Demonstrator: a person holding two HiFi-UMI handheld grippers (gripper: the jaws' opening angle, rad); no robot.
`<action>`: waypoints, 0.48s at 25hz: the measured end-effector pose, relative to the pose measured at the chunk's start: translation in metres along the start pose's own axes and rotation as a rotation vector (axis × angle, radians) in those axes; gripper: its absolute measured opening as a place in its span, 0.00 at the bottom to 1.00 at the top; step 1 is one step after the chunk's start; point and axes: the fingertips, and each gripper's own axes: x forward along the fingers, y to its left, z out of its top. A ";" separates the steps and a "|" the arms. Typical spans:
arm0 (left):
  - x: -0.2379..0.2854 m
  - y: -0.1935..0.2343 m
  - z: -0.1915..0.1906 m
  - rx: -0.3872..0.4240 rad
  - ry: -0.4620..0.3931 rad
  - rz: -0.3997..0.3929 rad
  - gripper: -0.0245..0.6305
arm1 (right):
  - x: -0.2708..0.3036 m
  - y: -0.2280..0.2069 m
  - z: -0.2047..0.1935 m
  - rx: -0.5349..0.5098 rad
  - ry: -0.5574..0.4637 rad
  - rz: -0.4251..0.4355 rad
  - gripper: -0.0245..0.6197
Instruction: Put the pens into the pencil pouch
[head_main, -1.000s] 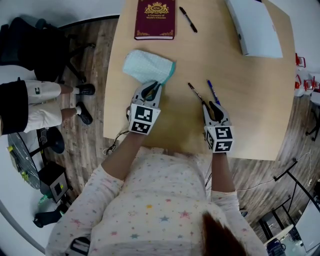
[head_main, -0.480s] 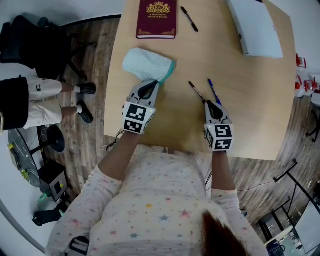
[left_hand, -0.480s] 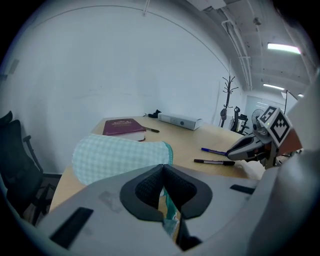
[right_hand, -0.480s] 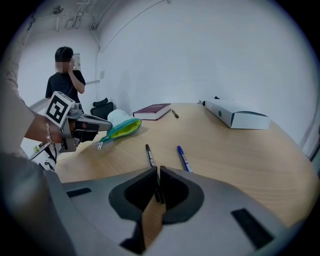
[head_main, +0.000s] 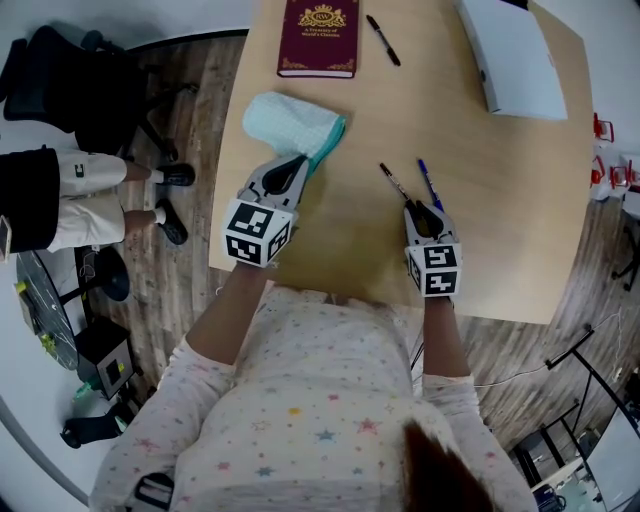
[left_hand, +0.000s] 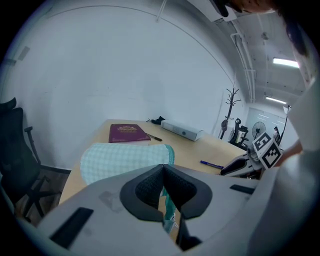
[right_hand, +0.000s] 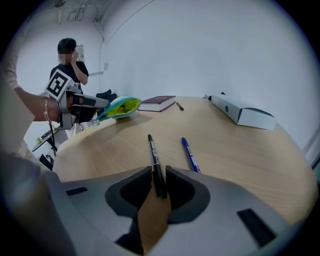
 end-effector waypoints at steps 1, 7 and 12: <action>-0.001 0.000 0.001 -0.002 -0.001 -0.001 0.06 | 0.001 0.000 -0.001 -0.007 0.006 -0.003 0.16; -0.004 0.001 0.005 0.001 0.000 -0.007 0.06 | 0.002 -0.001 -0.002 -0.003 0.030 0.008 0.14; -0.008 0.003 0.010 -0.012 -0.005 -0.003 0.06 | -0.003 -0.002 0.001 0.018 0.024 0.022 0.13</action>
